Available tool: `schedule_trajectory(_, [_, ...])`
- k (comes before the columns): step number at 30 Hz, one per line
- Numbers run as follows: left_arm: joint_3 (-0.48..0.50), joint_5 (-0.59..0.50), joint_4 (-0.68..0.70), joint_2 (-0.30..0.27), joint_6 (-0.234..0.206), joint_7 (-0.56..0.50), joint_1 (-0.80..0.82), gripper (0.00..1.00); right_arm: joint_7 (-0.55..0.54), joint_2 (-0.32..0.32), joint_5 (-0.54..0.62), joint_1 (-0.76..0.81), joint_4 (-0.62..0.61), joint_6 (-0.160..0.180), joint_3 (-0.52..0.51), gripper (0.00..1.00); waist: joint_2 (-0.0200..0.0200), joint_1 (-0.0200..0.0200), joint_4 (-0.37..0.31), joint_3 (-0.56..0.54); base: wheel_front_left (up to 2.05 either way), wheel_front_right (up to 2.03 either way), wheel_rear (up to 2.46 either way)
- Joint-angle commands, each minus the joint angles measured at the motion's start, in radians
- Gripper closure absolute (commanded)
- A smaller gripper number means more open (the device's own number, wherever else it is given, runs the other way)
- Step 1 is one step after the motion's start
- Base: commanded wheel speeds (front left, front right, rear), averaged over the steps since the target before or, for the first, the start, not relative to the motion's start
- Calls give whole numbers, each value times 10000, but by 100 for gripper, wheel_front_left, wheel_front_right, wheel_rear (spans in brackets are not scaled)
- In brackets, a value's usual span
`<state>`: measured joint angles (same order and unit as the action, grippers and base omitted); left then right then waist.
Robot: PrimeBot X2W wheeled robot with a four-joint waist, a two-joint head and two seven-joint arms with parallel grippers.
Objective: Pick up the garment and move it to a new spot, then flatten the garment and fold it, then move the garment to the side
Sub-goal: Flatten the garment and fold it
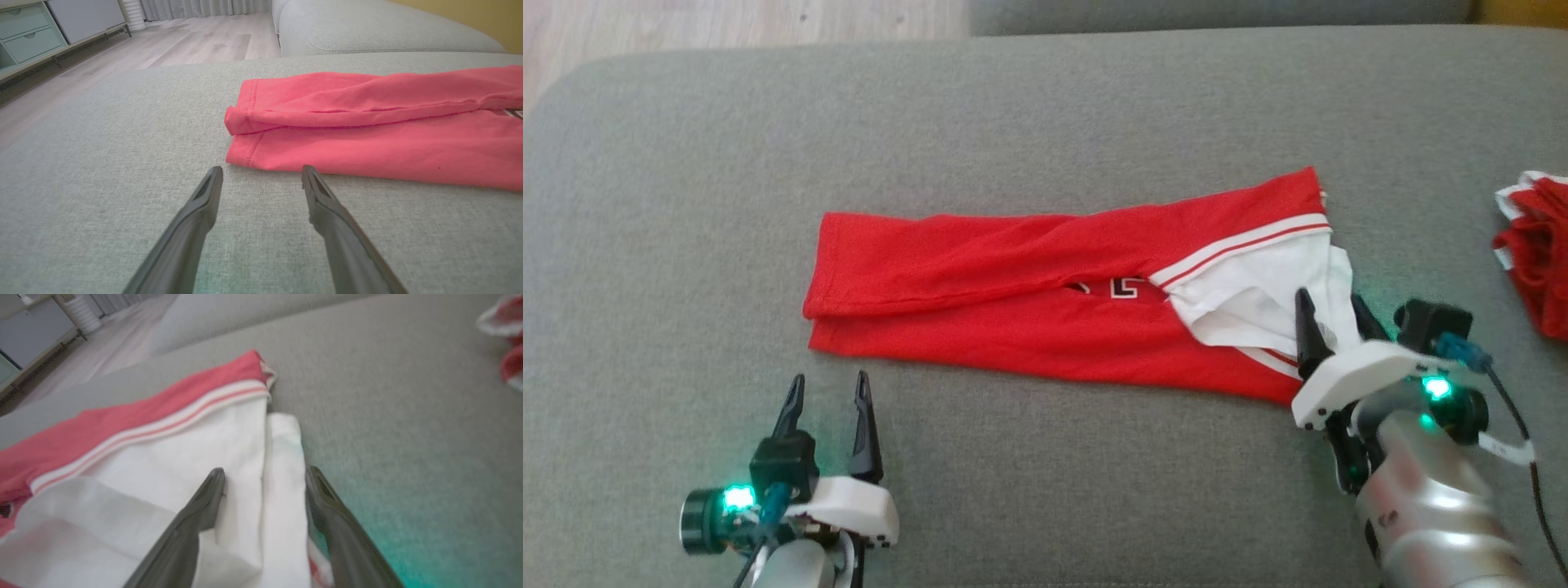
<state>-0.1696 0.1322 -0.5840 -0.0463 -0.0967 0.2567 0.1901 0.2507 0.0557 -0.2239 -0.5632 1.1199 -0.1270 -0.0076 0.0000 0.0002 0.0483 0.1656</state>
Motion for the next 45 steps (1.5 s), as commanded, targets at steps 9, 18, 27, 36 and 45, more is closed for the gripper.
schedule_trajectory(9, [21,196,324,-41,-244,51,435,0,-26,-54,-2560,205,-380,-37,2369,0,0,-2,275,248,0,0,0])
schedule_trajectory(18, [-106,365,285,-40,-239,51,284,0,-125,48,-4106,450,-479,-37,3830,100,0,-2,281,85,0,0,0])
schedule_trajectory(27, [-402,604,182,-40,-98,51,103,0,104,841,-4056,248,-709,-37,2697,100,0,-2,-324,-286,0,0,0])
schedule_trajectory(36, [-1302,1131,1,-40,-89,51,169,0,109,673,-3163,394,-2486,-37,2657,100,0,-2,-535,-469,0,0,0])
schedule_trajectory(45, [-2185,1421,-319,-40,-87,51,165,0,109,81,-4110,216,-4102,-37,5295,100,0,-2,1192,-472,0,0,0])
